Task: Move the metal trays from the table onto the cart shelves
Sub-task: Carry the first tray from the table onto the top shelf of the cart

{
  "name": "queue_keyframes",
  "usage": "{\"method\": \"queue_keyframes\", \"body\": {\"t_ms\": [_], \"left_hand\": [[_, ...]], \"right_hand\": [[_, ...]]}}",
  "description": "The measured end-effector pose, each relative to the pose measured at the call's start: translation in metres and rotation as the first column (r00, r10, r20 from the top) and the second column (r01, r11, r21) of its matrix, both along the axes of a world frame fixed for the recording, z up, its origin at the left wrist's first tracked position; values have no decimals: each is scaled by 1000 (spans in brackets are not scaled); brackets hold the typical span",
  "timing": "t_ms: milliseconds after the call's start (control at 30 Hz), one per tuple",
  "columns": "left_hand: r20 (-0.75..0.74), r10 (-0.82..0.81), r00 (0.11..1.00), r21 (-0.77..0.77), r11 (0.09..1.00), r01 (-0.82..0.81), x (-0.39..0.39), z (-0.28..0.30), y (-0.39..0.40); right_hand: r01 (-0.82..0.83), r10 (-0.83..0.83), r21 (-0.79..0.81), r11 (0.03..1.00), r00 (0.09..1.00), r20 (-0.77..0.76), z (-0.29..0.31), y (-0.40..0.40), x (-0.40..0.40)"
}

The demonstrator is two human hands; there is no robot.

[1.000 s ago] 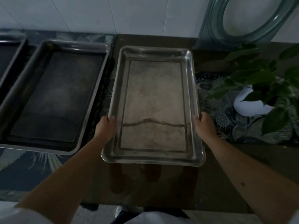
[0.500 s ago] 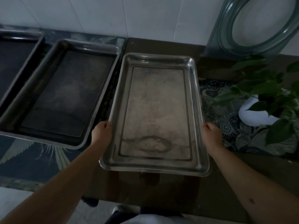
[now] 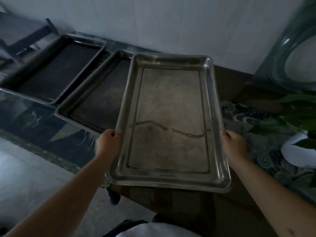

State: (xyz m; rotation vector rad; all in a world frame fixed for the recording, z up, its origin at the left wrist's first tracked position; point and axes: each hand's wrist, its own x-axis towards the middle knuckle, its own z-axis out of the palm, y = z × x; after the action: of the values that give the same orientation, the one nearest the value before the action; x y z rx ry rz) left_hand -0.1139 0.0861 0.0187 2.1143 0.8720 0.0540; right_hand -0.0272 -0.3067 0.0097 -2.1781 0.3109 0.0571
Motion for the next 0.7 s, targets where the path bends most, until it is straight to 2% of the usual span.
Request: {"method": "queue_keyframes", "body": {"t_ms": [200,367,500,700], "left_hand": [[9,166,986,32,986,-166,-58,20,53],[35,359,933,30,933,-360,-138,26,114],[64,508,859,17,860,-510,-222,27,164],[132,676,725,46,726,-686,-354,31,232]], "right_hand": [[-130,128,32,991,990,63,8,76,8],[-309,305,45,950,949,85,18,167,-11],[-449,441,35,893,887,137,29,253,-44],[-623,616,66,780,782,99,31,384,-112]]}}
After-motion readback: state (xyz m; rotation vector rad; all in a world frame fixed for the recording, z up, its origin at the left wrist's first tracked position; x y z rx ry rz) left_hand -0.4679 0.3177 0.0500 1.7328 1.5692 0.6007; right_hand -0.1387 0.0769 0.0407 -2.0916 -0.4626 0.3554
